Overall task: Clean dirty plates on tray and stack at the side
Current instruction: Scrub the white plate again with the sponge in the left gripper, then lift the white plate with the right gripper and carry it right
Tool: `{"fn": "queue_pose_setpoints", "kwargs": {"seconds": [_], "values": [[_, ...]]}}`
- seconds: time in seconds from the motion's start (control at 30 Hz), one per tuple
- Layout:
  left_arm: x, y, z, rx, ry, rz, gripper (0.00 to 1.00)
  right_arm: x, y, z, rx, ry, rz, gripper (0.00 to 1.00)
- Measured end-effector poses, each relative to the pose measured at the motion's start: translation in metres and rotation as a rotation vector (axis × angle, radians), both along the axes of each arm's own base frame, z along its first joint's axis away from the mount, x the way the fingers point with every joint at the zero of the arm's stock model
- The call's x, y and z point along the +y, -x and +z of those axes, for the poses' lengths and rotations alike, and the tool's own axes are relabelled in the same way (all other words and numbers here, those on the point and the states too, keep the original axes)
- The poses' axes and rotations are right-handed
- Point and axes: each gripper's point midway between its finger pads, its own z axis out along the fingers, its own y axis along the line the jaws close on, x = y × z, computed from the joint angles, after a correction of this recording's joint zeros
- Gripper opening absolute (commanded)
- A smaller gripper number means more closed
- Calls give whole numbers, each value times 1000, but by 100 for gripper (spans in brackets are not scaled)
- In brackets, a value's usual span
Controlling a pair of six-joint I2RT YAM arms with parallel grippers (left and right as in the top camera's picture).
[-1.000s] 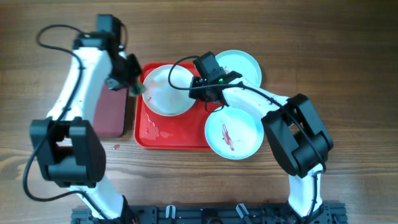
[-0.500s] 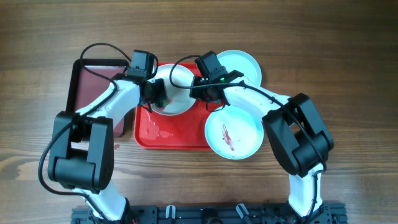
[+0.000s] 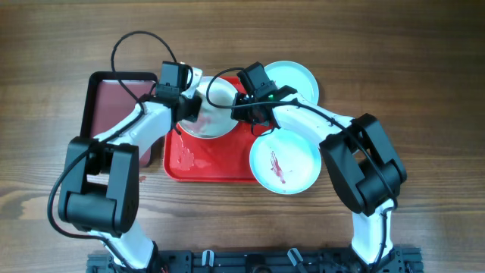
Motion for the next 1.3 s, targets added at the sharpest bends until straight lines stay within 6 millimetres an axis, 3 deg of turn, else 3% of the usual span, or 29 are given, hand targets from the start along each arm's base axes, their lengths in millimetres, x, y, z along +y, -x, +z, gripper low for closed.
{"fn": "queue_pose_setpoints", "kwargs": {"seconds": [0.23,0.33,0.47,0.63,0.9,1.17,1.3], "values": [[9,-39,28,-203,-77,2,4,0,0,0,0,0,0,5],[7,-41,31,-221,-86,-1,4,0,0,0,0,0,0,4],[-13,-24,19,-152,-84,-21,4,0,0,0,0,0,0,5],[-35,15,-2,-2,-34,50,4,0,0,0,0,0,0,4],[-24,27,-7,49,57,321,4,-1,0,0,-1,2,3,4],[-9,6,-6,-66,30,441,4,0,0,0,-1,1,2,4],[13,-5,2,-168,-67,518,4,0,0,0,-1,1,2,4]]}}
